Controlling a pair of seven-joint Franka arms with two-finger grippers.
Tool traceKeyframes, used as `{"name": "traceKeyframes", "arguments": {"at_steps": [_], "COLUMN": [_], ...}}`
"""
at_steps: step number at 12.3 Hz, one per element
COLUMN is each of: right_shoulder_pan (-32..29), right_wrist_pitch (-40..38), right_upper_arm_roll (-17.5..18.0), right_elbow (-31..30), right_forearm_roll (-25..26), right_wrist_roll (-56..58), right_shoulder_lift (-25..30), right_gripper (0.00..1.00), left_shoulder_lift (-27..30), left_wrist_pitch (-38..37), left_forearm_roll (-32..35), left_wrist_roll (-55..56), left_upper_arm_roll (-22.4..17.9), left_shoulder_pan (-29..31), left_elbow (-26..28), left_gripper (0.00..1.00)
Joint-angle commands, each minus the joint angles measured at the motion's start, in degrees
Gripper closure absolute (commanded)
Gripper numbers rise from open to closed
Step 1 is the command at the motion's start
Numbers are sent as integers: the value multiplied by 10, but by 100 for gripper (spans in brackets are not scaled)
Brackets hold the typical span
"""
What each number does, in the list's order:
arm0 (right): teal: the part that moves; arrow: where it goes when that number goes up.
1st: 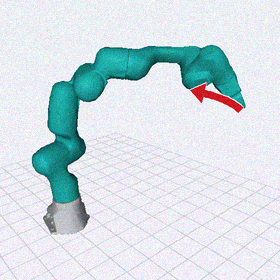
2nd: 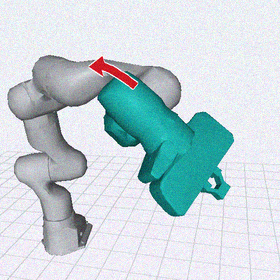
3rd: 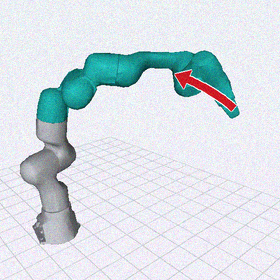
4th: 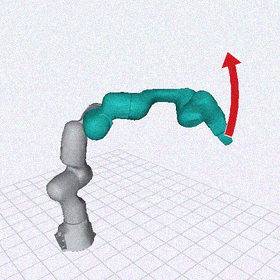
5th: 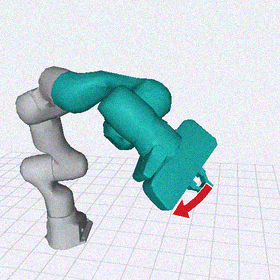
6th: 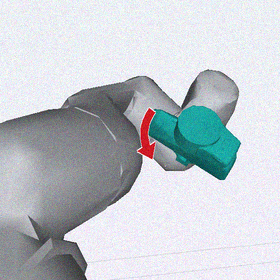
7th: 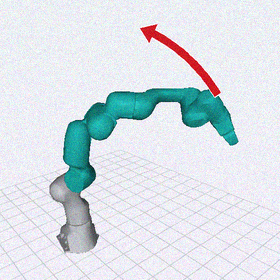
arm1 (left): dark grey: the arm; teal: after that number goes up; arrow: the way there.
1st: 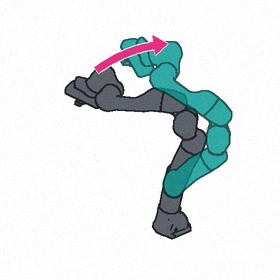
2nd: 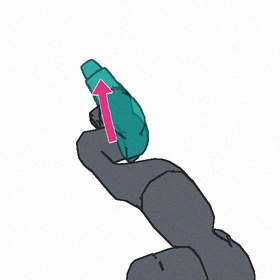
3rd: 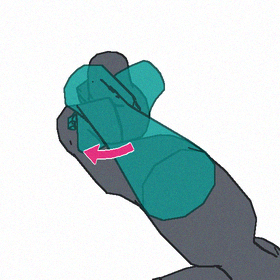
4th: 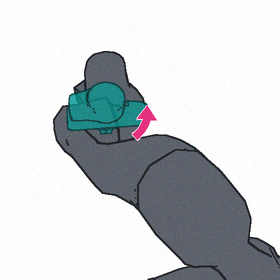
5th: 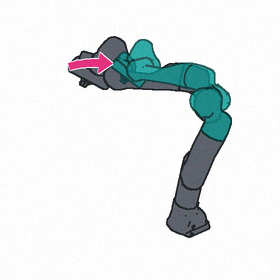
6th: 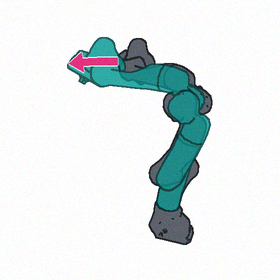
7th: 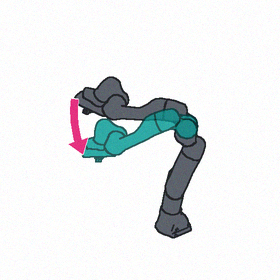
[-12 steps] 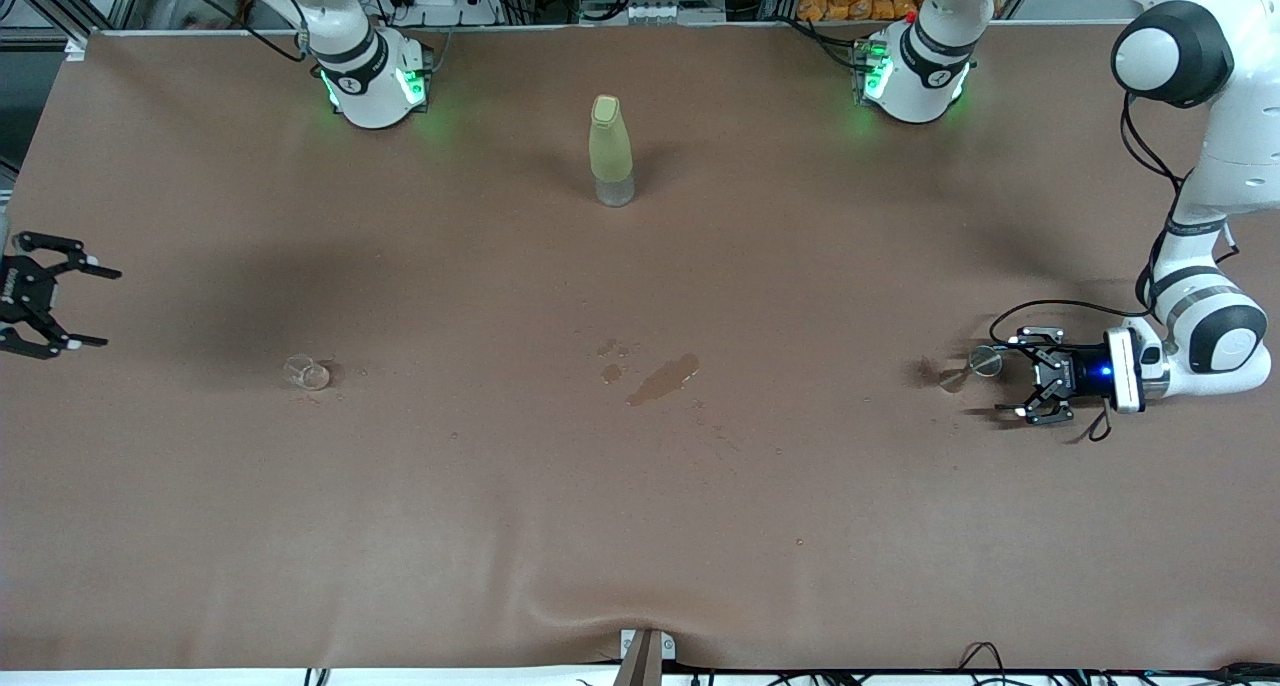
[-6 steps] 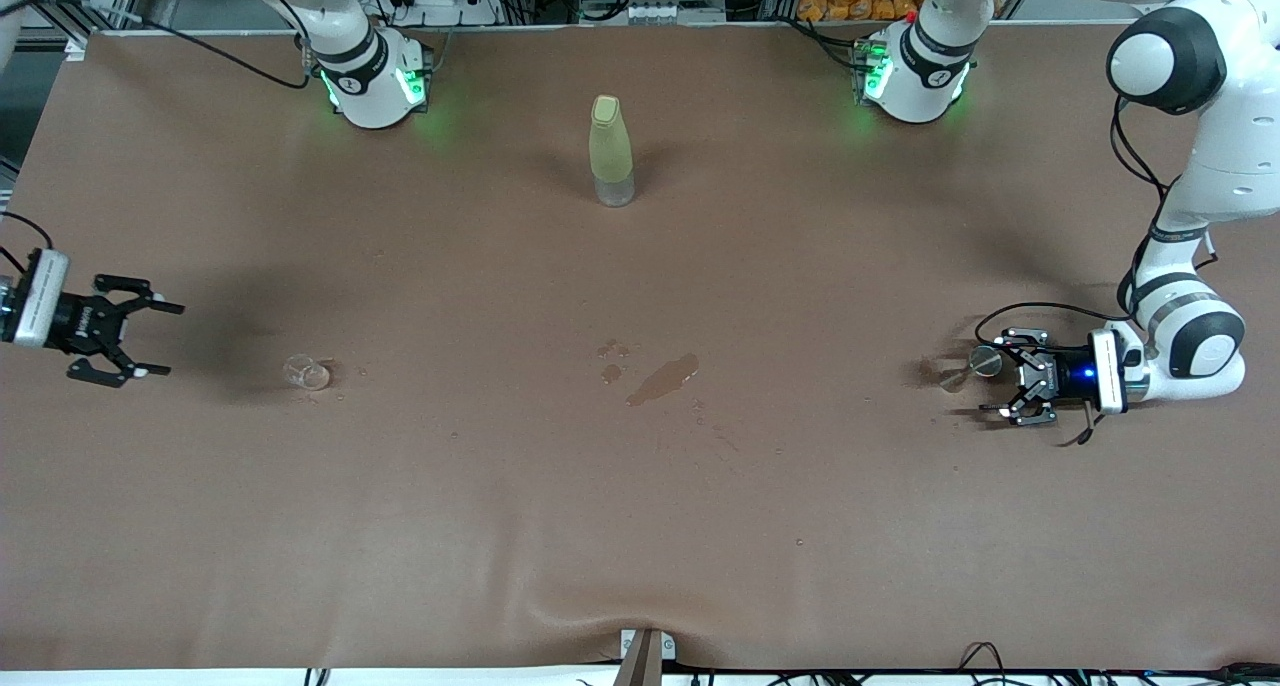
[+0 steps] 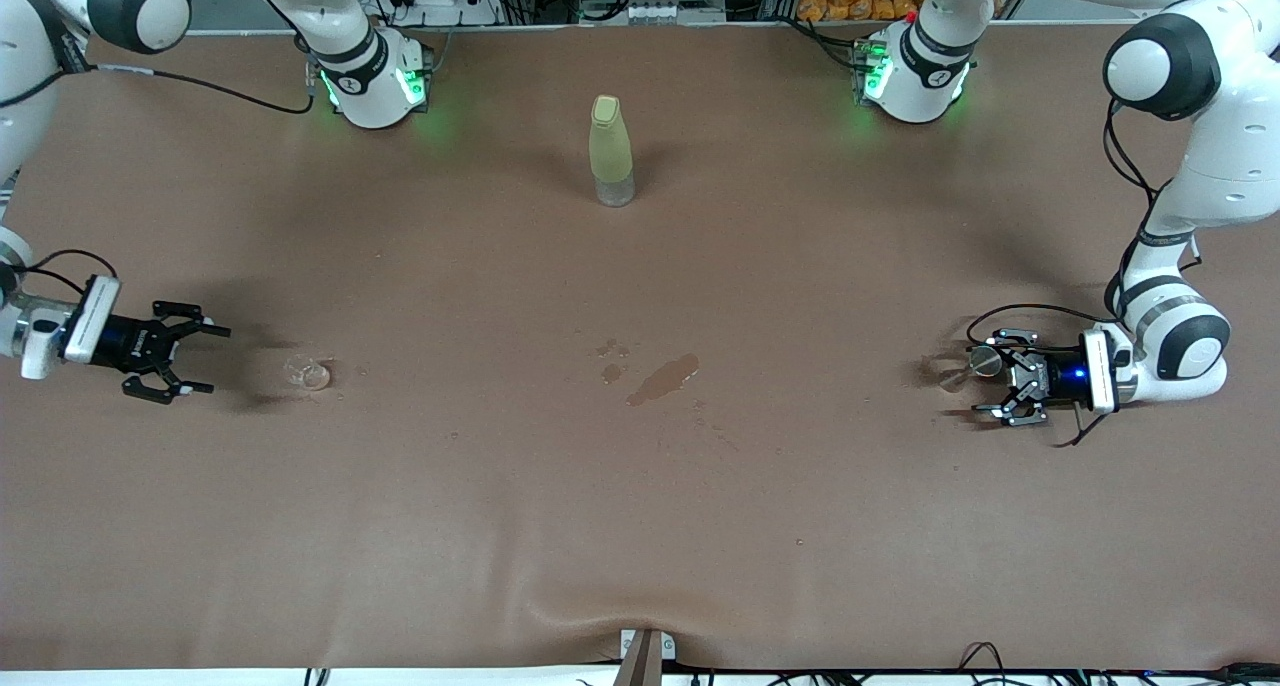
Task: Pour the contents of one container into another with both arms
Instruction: 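Grasp the jigger with the left gripper while the right gripper grasps the beaker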
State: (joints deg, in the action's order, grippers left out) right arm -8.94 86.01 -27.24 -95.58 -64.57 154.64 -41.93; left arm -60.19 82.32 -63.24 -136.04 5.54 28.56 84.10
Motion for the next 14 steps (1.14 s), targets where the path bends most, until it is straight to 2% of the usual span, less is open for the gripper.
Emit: {"name": "traceKeyframes", "arguments": {"at_steps": [1, 5, 7, 10, 12, 14], "right_shoulder_pan": [-12, -26, -30, -33, -36, -37], "right_wrist_pitch": [-19, -51, -66, -89, -104, -110], "right_upper_arm_roll": [2, 3, 3, 3, 5, 8], "right_elbow": [11, 16, 18, 28, 36, 39], "right_forearm_roll": [-49, -114, -132, -146, -146, -147], "right_wrist_roll": [45, 105, 129, 158, 166, 182], "right_shoulder_lift": [-34, -91, -113, -139, -152, -159], "right_gripper": [0, 0, 0, 0, 0, 0], "left_shoulder_lift": [-6, -4, -6, -10, -10, -11], "left_wrist_pitch": [-8, -8, -8, -8, -8, -8], "left_forearm_roll": [-11, -13, -12, -15, -15, -15], "left_wrist_roll": [-26, -37, -41, -49, -53, -56], "left_upper_arm_roll": [2, 2, 2, 2, 2, 2], "left_shoulder_pan": [2, 2, 2, 2, 2, 2], "left_elbow": [-5, -5, -5, -6, -5, -5], "left_gripper": [0, 0, 1, 5, 14, 18]}}
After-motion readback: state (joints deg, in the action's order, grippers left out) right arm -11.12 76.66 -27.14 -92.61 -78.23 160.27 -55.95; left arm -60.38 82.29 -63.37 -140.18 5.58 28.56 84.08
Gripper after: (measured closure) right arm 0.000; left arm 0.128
